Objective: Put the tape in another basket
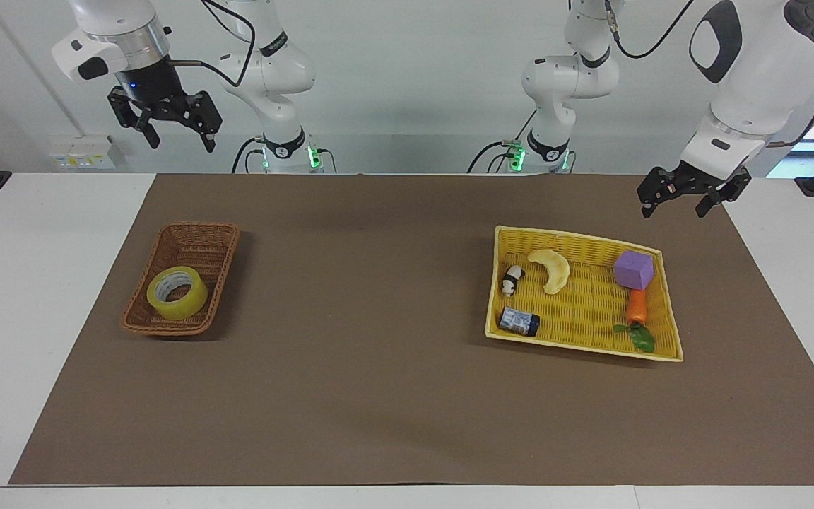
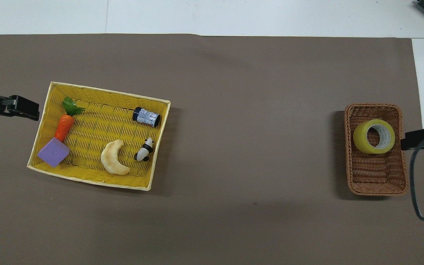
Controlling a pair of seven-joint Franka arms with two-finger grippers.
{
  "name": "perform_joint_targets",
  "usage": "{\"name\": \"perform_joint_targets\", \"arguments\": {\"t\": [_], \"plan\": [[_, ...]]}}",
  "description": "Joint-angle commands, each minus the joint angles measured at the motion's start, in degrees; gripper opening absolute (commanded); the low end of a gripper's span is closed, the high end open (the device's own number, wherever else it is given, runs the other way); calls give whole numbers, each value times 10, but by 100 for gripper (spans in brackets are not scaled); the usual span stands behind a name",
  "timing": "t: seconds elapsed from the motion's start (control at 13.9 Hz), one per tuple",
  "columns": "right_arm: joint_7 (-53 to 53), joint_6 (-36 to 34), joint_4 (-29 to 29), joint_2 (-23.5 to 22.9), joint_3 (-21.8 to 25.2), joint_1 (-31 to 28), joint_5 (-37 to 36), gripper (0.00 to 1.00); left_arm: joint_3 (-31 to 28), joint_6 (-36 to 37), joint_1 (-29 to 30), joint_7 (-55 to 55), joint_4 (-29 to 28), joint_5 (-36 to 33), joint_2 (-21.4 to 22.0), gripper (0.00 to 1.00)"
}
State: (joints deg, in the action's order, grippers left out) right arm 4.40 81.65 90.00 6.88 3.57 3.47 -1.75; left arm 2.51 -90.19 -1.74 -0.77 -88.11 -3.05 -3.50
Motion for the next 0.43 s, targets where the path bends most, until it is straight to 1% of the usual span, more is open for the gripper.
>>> {"name": "perform_joint_targets", "arguments": {"t": [0.0, 0.14, 0.36], "plan": [[8, 13, 12, 9, -4, -2, -4, 100, 4, 9, 7, -6, 1, 2, 2, 100], [7, 12, 2, 9, -4, -2, -5, 100, 4, 9, 7, -6, 1, 2, 2, 100], [10, 13, 3, 9, -4, -3, -5, 100, 4, 9, 7, -6, 1, 2, 2, 100]]}}
